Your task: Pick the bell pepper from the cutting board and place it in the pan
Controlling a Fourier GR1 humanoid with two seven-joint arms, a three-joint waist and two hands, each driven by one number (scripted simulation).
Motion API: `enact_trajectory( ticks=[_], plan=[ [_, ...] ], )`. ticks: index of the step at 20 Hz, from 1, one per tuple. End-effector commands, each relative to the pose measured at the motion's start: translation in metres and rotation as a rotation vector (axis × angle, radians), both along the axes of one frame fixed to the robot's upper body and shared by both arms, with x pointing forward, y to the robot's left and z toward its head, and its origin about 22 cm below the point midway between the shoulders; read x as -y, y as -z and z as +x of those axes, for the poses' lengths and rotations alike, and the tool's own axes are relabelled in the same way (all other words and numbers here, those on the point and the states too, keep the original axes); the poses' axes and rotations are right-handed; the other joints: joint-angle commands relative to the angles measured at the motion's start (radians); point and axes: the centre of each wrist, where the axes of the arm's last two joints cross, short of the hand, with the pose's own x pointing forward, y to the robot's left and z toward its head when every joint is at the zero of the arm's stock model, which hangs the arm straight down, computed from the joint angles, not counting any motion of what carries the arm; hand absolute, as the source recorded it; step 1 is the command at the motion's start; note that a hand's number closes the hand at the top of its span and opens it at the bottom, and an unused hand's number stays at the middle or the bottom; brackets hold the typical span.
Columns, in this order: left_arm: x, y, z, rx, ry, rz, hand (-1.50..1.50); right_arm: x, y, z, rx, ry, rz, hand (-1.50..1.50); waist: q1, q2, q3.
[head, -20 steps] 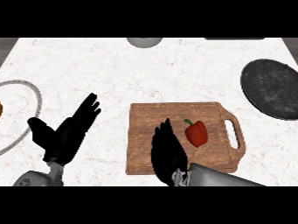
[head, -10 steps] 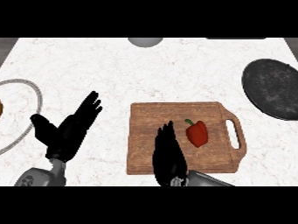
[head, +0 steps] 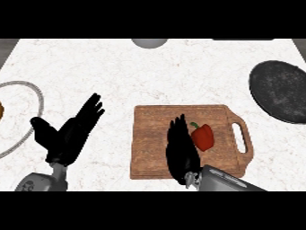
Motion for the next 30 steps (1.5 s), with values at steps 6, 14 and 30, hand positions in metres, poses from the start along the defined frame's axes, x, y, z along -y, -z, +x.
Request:
enact_trajectory(
  ticks=[6,14,30],
  plan=[
    [0.009,-0.017,-0.008,-0.004,-0.005,-0.004,0.0,0.024,0.01,0.013,0.03,-0.006,-0.012,-1.5,0.0,-0.001,0.0],
    [0.006,0.013,-0.02,0.015,0.018,-0.002,0.0,0.028,0.03,0.026,0.013,-0.166,0.013,1.5,0.005,0.001,0.0],
    [-0.017,0.003,-0.016,-0.02,-0.082,-0.005,0.0,0.085,-0.002,0.033,0.156,0.49,0.902,1.5,-0.081,-0.013,0.004]
  ],
)
